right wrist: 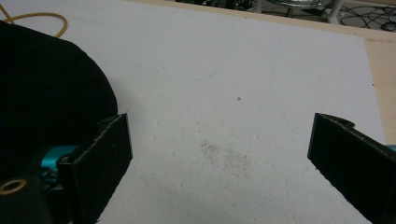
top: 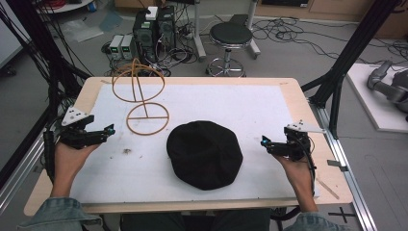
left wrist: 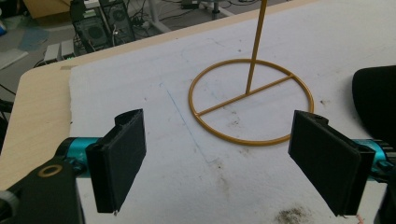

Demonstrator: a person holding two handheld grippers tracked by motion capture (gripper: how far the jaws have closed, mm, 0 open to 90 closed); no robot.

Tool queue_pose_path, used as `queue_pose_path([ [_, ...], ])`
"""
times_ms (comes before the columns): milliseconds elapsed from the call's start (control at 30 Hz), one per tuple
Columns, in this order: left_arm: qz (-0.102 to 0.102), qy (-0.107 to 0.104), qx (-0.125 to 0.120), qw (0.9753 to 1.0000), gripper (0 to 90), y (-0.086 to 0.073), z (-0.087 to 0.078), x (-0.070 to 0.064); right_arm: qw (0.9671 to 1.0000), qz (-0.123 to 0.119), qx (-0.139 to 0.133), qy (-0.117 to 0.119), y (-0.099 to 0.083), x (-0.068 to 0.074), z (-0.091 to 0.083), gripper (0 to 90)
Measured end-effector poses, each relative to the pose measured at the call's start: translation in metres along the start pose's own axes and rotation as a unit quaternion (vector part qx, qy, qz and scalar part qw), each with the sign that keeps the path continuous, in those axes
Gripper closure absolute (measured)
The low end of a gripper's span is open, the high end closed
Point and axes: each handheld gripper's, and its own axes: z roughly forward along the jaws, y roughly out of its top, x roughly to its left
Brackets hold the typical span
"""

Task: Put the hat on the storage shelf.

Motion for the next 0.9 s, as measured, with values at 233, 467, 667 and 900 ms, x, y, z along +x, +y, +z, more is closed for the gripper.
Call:
queue_pose_path([
  [233, 0.010, -0.004, -0.011, 0.9999, 19.5, 0.0012, -0.0023, -0.0015, 1.0000, -0.005, -0.002, 0.002, 0.0010, 0.0004, 0.0001, 6.1],
  [467, 0.007, -0.005, -0.014, 0.9999, 19.6, 0.0007, -0.0046, -0.0012, 1.0000, -0.001, -0.004, 0.003, 0.0024, 0.0013, -0.0001, 6.1],
  [667, 0.010, -0.004, -0.019, 0.9998, 19.6, 0.0027, -0.0070, -0.0024, 0.9999, 0.001, -0.010, 0.006, 0.0046, 0.0020, -0.0009, 6.2],
  [900, 0.010, -0.003, -0.018, 0.9998, 19.7, 0.0030, -0.0075, -0.0020, 0.9997, 0.001, -0.017, 0.017, 0.0073, 0.0075, -0.0021, 6.2],
])
